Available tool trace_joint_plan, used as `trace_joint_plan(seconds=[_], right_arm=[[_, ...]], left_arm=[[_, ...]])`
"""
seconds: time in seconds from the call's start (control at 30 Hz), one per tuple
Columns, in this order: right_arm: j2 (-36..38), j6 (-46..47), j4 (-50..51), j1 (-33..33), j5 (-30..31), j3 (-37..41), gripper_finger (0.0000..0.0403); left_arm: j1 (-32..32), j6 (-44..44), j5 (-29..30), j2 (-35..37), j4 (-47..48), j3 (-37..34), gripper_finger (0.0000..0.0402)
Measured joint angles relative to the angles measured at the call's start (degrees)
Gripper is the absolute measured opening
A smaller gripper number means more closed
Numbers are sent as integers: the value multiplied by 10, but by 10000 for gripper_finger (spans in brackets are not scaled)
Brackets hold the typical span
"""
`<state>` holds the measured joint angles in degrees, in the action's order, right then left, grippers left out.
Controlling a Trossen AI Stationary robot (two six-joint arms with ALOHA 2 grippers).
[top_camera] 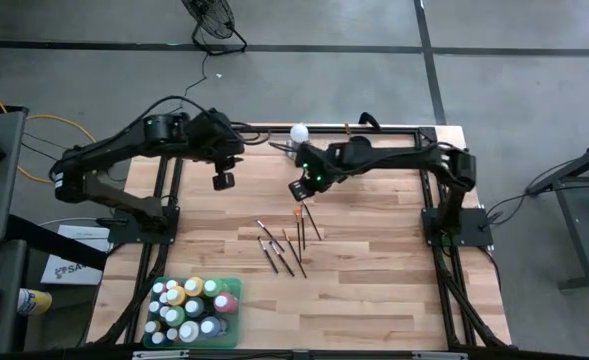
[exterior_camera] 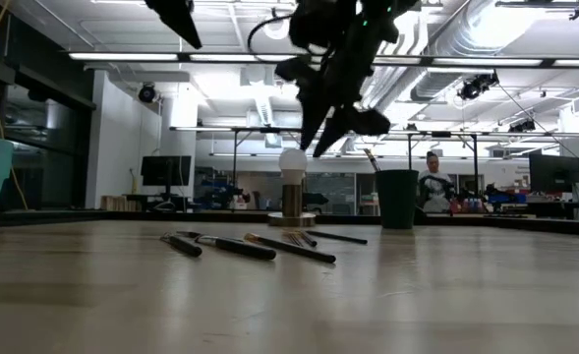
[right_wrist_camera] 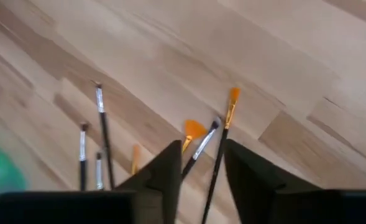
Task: Pick & Place Paint Supplies
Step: Put the paint brush into the black cup
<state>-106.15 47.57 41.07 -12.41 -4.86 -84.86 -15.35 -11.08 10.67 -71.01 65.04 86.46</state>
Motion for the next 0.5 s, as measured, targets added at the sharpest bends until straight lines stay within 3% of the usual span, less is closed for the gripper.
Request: trace_joint_plan(seconds=[0.23, 0.5], right_arm=[[-57, -41, -28, -1, 6, 0, 179], [-96, -71, -57, -1, 89, 0, 182]], left_arm=[[0, -7, 0, 26, 14, 0, 77], [0, -7, 0, 31, 35, 0, 77]])
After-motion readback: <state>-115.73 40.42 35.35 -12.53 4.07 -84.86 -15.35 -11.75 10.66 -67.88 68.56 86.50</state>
